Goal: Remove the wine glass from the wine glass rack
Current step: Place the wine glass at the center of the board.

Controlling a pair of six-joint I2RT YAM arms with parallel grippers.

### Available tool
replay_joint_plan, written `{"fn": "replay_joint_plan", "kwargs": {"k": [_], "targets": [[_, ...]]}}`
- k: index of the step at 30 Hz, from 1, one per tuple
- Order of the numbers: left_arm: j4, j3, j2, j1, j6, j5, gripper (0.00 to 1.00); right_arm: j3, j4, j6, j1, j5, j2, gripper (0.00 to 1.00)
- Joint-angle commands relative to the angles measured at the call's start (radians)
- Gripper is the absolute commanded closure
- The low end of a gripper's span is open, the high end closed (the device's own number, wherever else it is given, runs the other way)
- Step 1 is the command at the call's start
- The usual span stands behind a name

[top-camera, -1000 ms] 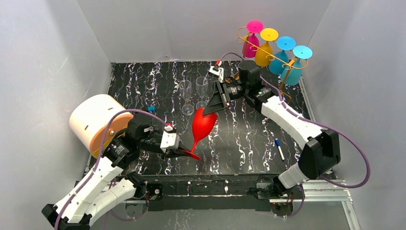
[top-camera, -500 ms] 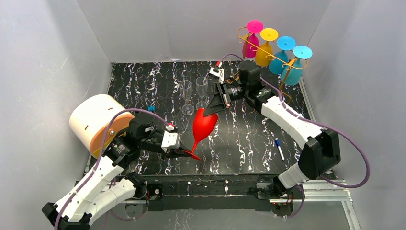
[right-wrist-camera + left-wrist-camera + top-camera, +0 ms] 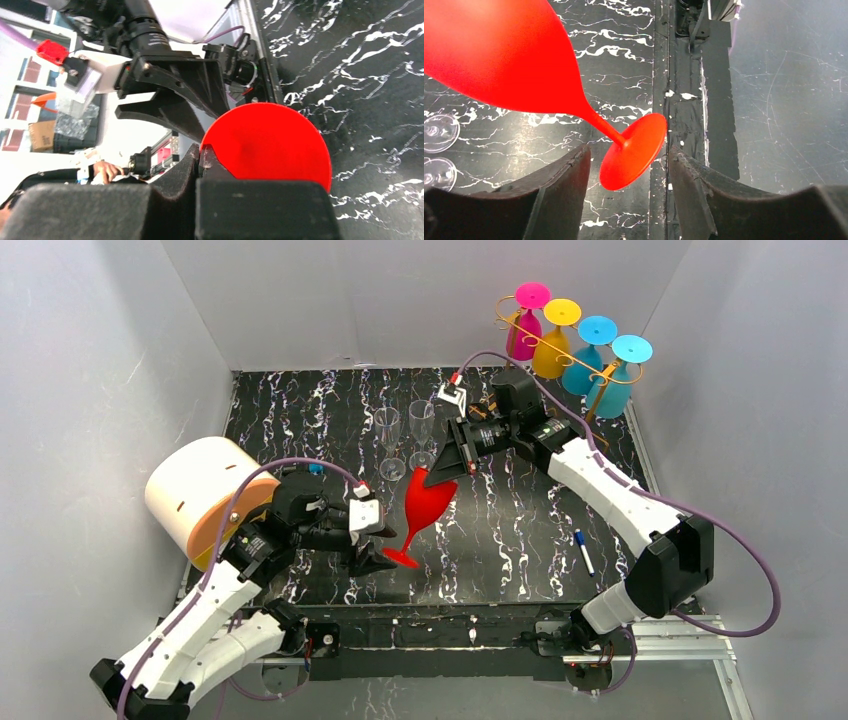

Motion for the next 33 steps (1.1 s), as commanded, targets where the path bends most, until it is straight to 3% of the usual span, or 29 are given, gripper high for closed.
{"fn": "replay_joint_plan", "kwargs": {"k": [1, 10, 16, 17, 18, 26, 33], "targets": [[0.002, 0.036, -0.029, 0.008, -0.012, -0.036, 0.41, 0.058, -0.111, -0.094, 0.012, 0.093, -0.023, 0.99], [-0.002, 0.035, -0.041, 0.008, -0.052, -0.147, 0.27, 0.051, -0.131, -0.113, 0.013, 0.256, -0.045, 0.99], [0.065, 0.037, -0.033, 0.008, -0.137, -0.395, 0.18, 0.014, -0.163, -0.129, 0.021, 0.512, -0.041, 0.99], [0.075, 0.051, -0.031, 0.008, -0.143, -0.452, 0.06, 0.007, -0.172, -0.147, 0.021, 0.540, -0.044, 0.99], [0.088, 0.069, -0.033, 0.008, -0.175, -0.520, 0.02, 0.003, -0.187, -0.166, 0.021, 0.579, -0.048, 0.99], [0.119, 0.089, -0.090, 0.008, -0.456, -0.843, 0.02, -0.039, -0.170, -0.247, 0.049, 0.787, -0.119, 0.99], [-0.011, 0.187, 0.034, 0.008, -0.573, -0.972, 0.02, -0.120, -0.036, -0.359, 0.213, 1.065, -0.175, 0.99]]}}
